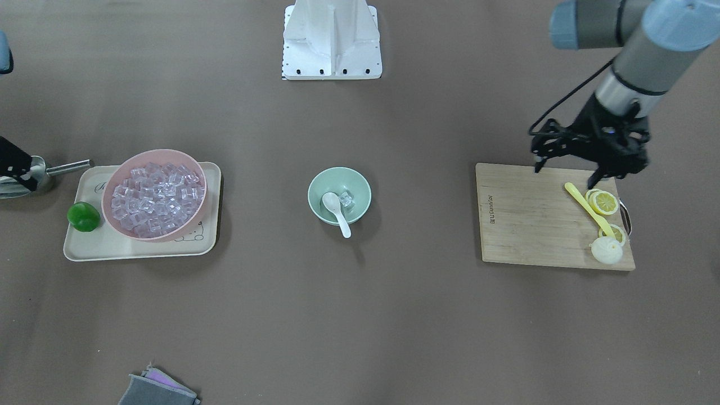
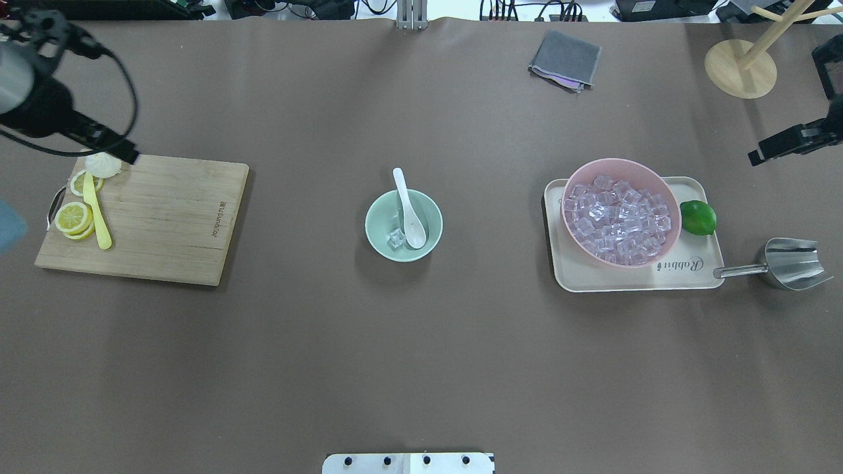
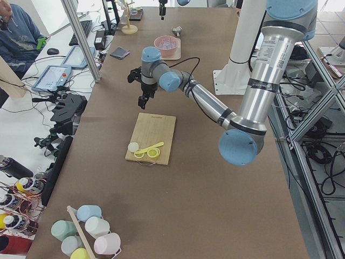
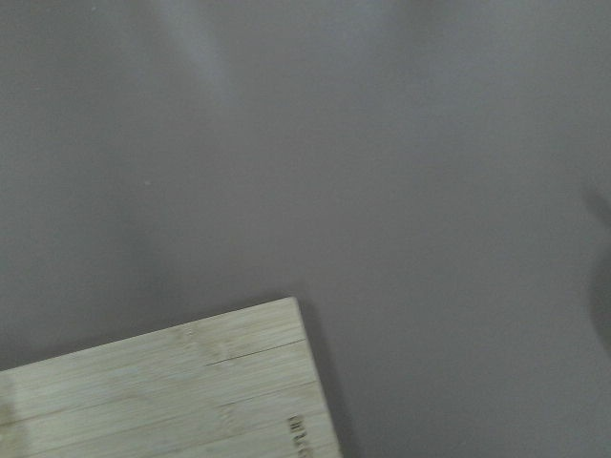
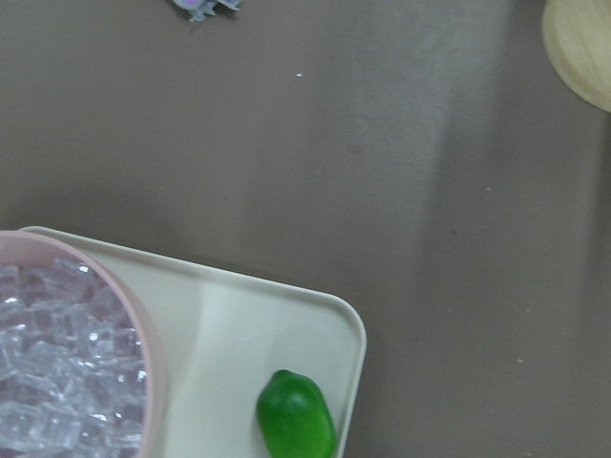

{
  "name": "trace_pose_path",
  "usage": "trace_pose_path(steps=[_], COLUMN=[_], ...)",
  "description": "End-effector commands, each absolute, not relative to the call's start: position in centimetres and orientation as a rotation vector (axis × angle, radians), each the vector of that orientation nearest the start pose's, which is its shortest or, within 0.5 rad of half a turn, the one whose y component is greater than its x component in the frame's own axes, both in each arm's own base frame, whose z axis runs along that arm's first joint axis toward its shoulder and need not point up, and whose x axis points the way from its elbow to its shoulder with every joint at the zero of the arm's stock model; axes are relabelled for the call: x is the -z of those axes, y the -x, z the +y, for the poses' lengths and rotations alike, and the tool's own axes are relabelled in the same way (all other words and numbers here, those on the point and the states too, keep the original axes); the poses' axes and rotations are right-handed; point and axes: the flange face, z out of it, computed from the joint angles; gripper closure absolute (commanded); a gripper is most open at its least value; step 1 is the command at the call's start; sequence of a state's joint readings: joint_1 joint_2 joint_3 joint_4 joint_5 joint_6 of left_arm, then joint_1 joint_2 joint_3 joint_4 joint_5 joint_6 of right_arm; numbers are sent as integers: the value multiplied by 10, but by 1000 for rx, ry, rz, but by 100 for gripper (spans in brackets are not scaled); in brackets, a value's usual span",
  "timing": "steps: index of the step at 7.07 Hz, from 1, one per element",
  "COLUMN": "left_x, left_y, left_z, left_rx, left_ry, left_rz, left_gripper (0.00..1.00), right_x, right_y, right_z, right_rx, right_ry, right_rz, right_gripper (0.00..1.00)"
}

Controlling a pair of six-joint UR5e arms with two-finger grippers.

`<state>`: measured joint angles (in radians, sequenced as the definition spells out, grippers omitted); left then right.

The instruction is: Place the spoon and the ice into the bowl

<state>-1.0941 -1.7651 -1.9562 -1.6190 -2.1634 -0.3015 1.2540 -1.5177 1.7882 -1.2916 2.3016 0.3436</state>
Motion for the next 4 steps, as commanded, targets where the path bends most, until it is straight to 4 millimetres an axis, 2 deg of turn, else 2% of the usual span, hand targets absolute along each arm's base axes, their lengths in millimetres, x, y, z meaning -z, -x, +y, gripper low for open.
trace_pose_path(steps=[1,2,3,4], left_x=[-474,-517,-542,-577], left_y=[-52,-21,1,12], left_z=[-478,-454,-441,-422], left_rx=[-377,-358,-324,-289], left_ry=[-316,-271,-240,-180], left_rz=[712,691,683,671], left_gripper=[2,2,2,2], right_x=[-564,-587,-598,-606], right_y=[31,8,-10,-27], right_z=[-522,-513,-505,-501], right_rx=[226,222,197,190], right_ry=[-280,-275,-264,-240], right_rz=[-779,-763,-753,-733], right_gripper=[0,0,0,0])
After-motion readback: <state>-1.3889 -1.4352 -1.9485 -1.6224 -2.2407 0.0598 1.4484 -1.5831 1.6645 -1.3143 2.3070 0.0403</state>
